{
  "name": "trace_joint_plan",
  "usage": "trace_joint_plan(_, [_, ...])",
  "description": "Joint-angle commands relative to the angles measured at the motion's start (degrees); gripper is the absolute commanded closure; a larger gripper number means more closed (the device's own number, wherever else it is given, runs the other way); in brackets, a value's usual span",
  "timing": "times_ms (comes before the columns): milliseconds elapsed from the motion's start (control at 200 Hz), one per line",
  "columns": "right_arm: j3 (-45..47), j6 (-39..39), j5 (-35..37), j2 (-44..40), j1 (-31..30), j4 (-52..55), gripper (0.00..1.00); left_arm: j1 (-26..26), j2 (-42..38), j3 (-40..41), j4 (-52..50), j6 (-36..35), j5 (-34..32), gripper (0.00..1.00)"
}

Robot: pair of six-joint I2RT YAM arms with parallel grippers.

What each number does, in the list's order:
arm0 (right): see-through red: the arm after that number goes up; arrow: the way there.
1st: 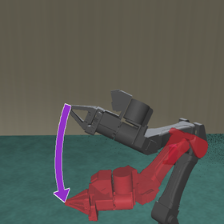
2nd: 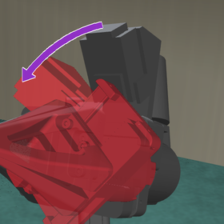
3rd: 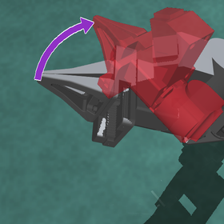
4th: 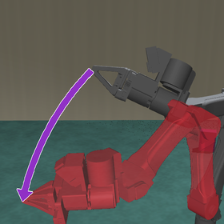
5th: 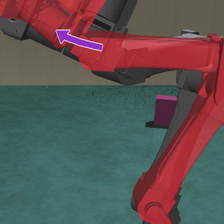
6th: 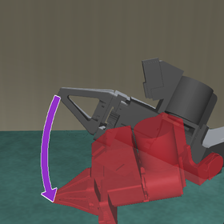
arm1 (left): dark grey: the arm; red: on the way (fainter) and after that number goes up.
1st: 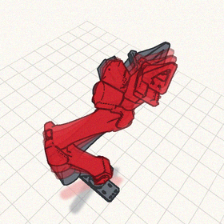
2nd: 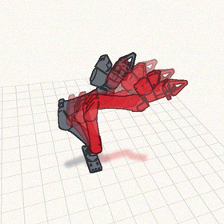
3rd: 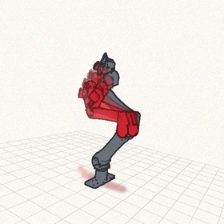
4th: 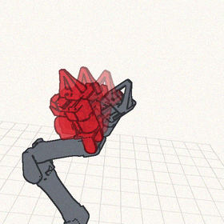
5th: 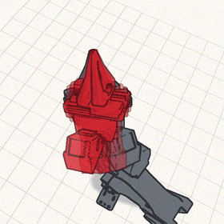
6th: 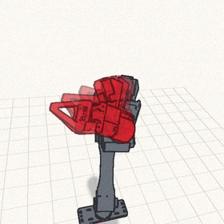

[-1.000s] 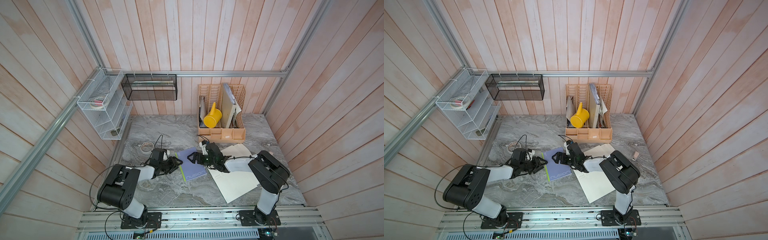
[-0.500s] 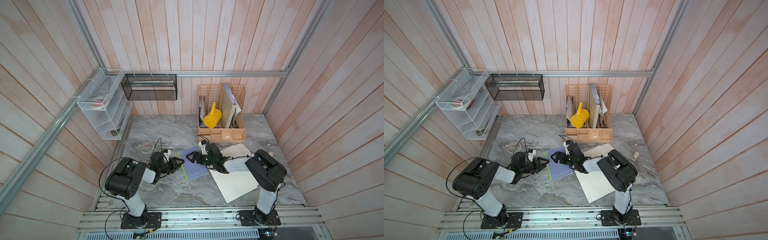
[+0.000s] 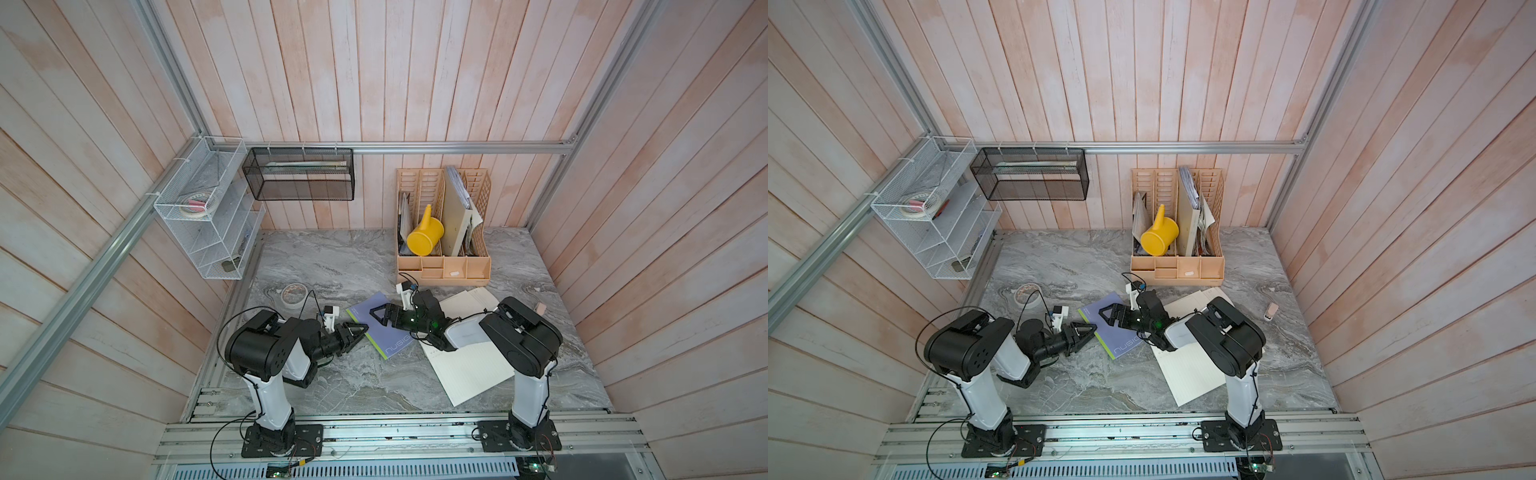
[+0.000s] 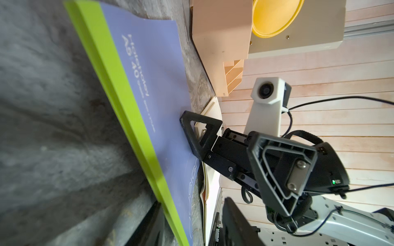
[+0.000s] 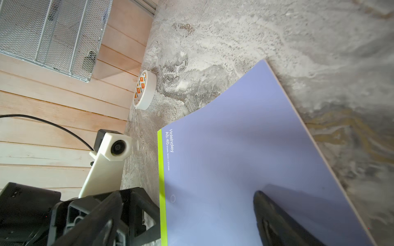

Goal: Close the notebook
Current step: Move the notebook to the center of the board.

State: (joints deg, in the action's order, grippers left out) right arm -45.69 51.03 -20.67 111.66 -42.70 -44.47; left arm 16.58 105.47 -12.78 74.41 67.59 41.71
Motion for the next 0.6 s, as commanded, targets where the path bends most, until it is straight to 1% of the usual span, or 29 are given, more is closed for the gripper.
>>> trace_joint_plan(0, [2.72,2.36,-1.75,4.68,-1.57,12.74,0.02,0.63,-1.58,-2.21,-0.54,-2.49,-1.44,0.52])
trace_joint_plan(100, [2.54,2.40,-1.84,4.88,-1.69,12.73,0.02,2.32,-1.00,-5.10,-6.39,-5.29,-3.05,0.56])
trace_joint_plan(245, [2.45,2.46,-1.94,4.86,-1.68,12.25,0.02,3.28,-2.24,-7.76,-15.87,-6.87,-6.33,0.73])
trace_joint_plan(290, [2.45,2.51,-2.01,4.86,-1.68,12.17,0.02,3.22,-3.71,-8.34,-20.99,-7.69,-8.31,0.77])
trace_joint_plan(350, [2.45,2.64,-2.00,4.96,-1.69,11.94,0.02,3.28,-5.73,-9.89,-28.36,-10.84,-10.59,0.78])
trace_joint_plan(390, [2.45,2.65,-2.22,5.14,-1.67,11.61,0.02,3.37,-6.79,-10.53,-31.56,-12.38,-11.96,0.77])
trace_joint_plan(440, [2.53,2.78,-2.35,5.45,-1.67,11.31,0.02,3.37,-7.20,-10.91,-32.22,-13.26,-12.24,0.77])
trace_joint_plan(490, [2.75,2.92,-2.28,5.72,-1.64,10.76,0.02,3.37,-7.08,-11.36,-32.81,-13.28,-12.36,0.74])
trace_joint_plan(595, [2.80,3.40,-2.55,6.95,-1.69,9.87,0.02,3.38,-6.95,-12.30,-35.06,-12.80,-12.27,0.72])
